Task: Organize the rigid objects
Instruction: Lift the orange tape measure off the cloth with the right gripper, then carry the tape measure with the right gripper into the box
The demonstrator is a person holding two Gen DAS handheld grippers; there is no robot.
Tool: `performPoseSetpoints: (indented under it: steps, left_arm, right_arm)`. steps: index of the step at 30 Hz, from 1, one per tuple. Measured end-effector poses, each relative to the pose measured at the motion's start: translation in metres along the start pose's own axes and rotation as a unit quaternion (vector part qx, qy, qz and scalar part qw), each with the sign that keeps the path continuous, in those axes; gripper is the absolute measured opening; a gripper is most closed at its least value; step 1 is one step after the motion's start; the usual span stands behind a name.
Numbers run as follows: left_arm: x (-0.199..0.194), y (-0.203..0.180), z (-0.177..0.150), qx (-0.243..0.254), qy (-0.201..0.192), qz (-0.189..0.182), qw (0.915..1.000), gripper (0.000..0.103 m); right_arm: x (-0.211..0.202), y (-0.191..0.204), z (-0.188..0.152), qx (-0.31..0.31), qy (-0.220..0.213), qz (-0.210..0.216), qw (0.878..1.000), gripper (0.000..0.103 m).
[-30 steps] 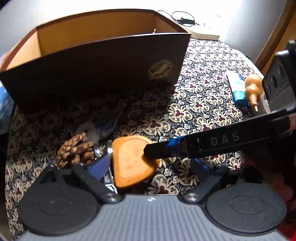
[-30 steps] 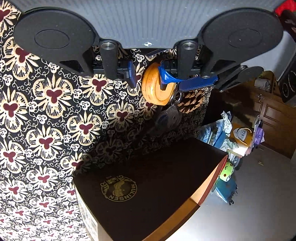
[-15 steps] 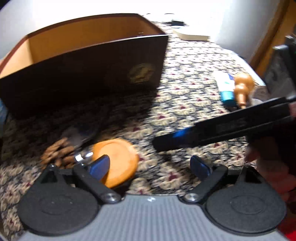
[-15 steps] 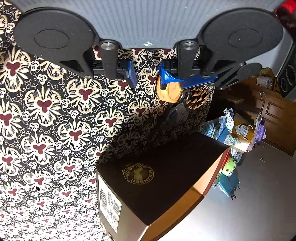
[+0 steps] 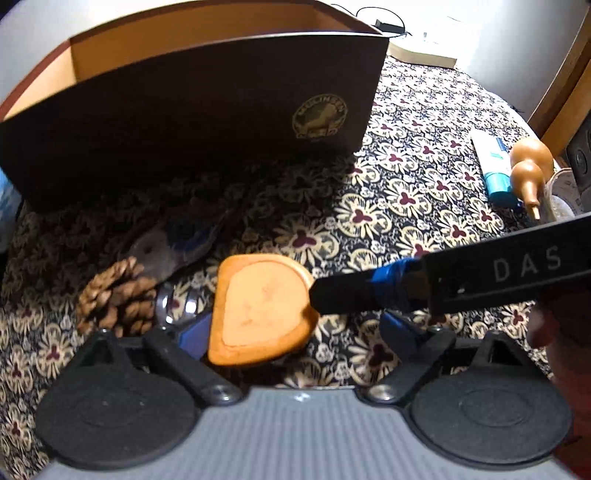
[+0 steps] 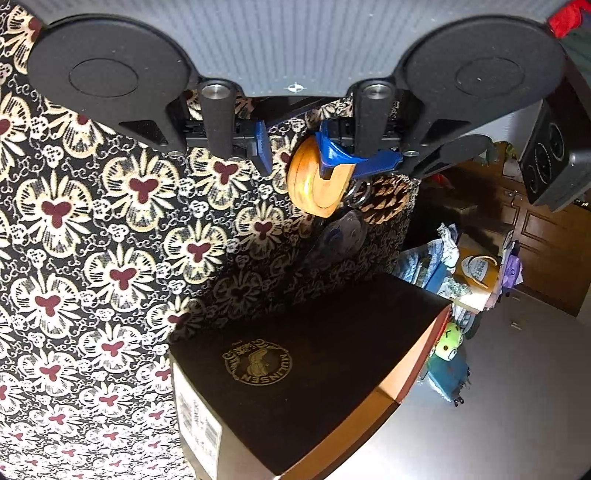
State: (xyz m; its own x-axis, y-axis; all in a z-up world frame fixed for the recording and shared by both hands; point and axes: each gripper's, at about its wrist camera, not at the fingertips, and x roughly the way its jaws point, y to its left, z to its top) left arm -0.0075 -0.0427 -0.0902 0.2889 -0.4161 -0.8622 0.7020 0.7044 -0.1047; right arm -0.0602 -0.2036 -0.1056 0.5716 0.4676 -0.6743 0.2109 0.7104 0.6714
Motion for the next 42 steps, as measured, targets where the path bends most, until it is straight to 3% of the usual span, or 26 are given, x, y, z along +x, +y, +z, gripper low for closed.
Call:
performPoseSetpoints:
  steps: [4,6,12,16,18,23,29,38,40,42]
  left_arm:
    - [0.002,-0.007,0.001,0.031,-0.015,0.017,0.9993,0.08]
    - [-0.001,-0.005,0.004,0.029,-0.017,-0.002,0.9994,0.05]
    - [-0.001,-0.006,0.006,0.025,-0.015,-0.01,0.9995,0.05]
    - [-0.004,-0.005,0.008,0.005,-0.002,-0.051,0.9987,0.05]
    - [-0.011,-0.012,0.011,0.017,-0.006,-0.055,0.9983,0.051]
    - [-0.042,-0.021,0.03,0.039,-0.045,-0.092,0.9939,0.051]
    - [-0.093,-0.022,0.067,0.067,-0.126,-0.135,0.9806,0.051]
    - [-0.153,0.008,0.124,0.112,-0.244,-0.108,0.9573,0.051]
    - [-0.155,0.02,0.137,0.116,-0.254,-0.094,0.9555,0.051]
    - [-0.146,0.034,0.15,0.114,-0.245,-0.086,0.9591,0.051]
  right_arm:
    - [0.002,-0.006,0.004,0.018,-0.007,0.002,1.0,0.012]
    - [0.005,-0.01,0.006,0.03,-0.008,0.007,0.999,0.012]
    - [0.002,-0.017,0.008,0.047,-0.012,0.017,0.999,0.013]
    - [-0.006,-0.022,0.003,0.063,-0.008,0.015,0.998,0.013]
    - [-0.014,-0.022,0.003,0.063,-0.011,0.01,0.998,0.014]
    - [-0.054,0.005,0.007,0.014,-0.053,-0.013,0.998,0.013]
    - [-0.11,0.042,0.024,-0.035,-0.143,-0.025,0.989,0.014]
    - [-0.121,0.112,0.082,-0.146,-0.243,-0.017,0.959,0.014]
    - [-0.113,0.124,0.098,-0.165,-0.25,-0.012,0.954,0.013]
    - [-0.098,0.132,0.114,-0.176,-0.25,-0.018,0.952,0.013]
